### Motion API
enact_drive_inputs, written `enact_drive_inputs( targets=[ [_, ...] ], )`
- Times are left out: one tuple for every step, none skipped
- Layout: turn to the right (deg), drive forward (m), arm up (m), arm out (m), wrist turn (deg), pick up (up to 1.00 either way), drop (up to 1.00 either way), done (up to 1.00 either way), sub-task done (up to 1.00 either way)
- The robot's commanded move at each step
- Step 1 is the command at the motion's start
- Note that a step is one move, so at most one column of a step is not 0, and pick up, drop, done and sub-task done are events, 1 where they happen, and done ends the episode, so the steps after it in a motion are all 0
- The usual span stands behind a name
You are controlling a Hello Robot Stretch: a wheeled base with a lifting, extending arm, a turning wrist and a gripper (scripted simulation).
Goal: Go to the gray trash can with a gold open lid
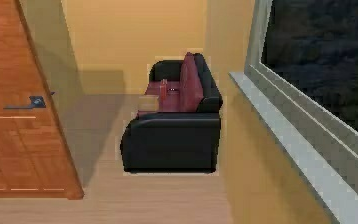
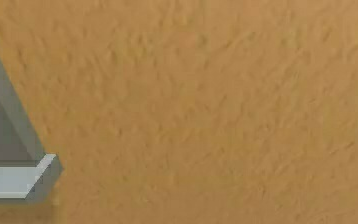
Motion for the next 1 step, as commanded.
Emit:
enact_drive_inputs(
  targets=[
    [-45.0, 0.00, 0.00, 0.00, 0.0, 0.00, 0.00, 0.00, 0.00]
  ],
)
